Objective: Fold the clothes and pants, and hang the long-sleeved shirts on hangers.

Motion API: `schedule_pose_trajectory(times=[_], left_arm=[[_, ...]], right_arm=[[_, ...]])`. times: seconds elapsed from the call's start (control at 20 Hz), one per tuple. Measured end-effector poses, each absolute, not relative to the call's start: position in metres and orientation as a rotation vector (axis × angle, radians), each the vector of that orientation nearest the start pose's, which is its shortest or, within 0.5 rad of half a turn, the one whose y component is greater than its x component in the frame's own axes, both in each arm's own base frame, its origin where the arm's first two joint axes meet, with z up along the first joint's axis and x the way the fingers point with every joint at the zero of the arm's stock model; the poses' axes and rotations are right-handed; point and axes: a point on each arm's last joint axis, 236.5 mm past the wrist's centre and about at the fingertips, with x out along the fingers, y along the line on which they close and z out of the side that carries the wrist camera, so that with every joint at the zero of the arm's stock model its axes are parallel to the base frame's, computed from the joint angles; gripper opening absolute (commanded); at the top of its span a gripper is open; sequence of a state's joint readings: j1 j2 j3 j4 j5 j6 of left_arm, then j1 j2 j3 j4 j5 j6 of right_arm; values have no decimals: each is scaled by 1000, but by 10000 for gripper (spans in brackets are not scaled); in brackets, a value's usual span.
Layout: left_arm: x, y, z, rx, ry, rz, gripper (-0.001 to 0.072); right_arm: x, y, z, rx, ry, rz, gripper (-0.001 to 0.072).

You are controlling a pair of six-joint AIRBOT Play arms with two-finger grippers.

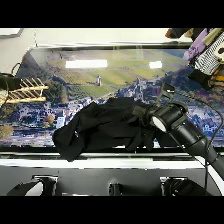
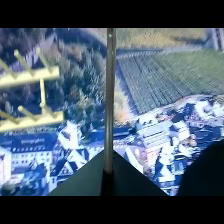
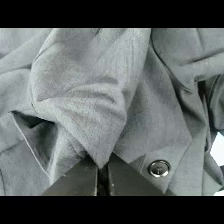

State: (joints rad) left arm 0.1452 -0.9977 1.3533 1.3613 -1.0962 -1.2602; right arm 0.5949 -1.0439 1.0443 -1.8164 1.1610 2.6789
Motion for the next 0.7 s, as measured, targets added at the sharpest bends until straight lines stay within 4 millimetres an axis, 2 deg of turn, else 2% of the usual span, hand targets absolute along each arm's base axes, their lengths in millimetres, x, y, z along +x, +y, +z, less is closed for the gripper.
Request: schedule_pose_trajectory(times=[0.15, 0.3, 0.5, 0.7], left_arm=[[350, -32, 221, 57, 651, -224, 19], [296, -72, 215, 9, 612, -346, 20], [234, -113, 200, -43, 572, -499, 22], [183, -145, 190, -82, 568, -656, 23]], right_arm=[[321, 146, 58, 455, 1064, -248, 31], [328, 134, 51, 526, 1088, -295, 31], [344, 114, 43, 669, 1131, -314, 31], [357, 85, 41, 770, 1122, -356, 31]])
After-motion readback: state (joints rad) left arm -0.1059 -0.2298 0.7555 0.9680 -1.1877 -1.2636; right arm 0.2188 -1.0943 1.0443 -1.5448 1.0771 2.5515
